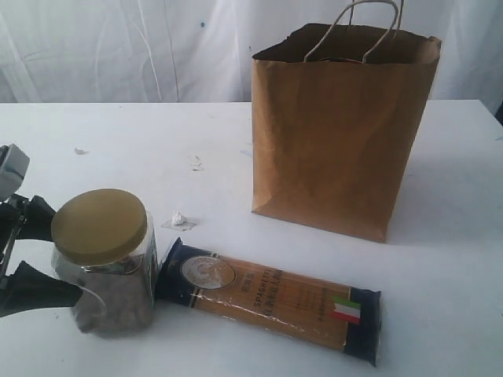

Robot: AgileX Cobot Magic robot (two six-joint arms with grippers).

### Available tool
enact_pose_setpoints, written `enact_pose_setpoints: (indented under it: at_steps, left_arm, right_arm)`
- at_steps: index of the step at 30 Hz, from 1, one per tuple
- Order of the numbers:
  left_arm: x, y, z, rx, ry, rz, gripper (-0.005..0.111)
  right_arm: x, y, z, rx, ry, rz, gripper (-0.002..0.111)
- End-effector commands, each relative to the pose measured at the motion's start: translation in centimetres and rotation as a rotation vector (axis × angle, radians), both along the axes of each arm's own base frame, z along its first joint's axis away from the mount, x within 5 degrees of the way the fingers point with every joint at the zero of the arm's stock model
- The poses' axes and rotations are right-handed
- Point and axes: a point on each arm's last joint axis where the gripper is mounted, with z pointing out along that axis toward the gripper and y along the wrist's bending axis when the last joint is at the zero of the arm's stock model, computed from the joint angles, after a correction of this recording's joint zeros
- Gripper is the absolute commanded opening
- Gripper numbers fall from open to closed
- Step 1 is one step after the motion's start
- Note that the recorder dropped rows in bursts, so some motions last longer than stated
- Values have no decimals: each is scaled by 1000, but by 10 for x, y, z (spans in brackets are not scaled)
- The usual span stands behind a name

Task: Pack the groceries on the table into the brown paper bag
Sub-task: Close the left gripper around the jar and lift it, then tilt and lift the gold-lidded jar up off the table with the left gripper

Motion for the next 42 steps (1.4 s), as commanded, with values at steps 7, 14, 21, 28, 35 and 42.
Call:
enact_pose_setpoints:
  at_steps: [7, 14, 21, 28, 35, 42]
  left_arm:
    - [-5, -6, -5, 12, -103, -102, 105]
    - [-2, -35, -22, 91, -101, -177, 105]
    - [2, -40, -25, 141, -132, -148, 105]
    - [7, -37, -28, 194, -158, -110, 40]
    - [5, -38, -26, 163, -111, -95, 1]
    - [4, -39, -26, 152, -83, -74, 1]
  right_arm:
    - [0, 0, 0, 0, -4, -4, 0]
    - [0, 0, 0, 0, -4, -4, 0]
    - [0, 0, 0, 0, -4, -4, 0]
    - [0, 0, 0, 0, -4, -4, 0]
    - [0, 0, 0, 0, -4, -4, 0]
    - [0, 0, 0, 0, -4, -4, 0]
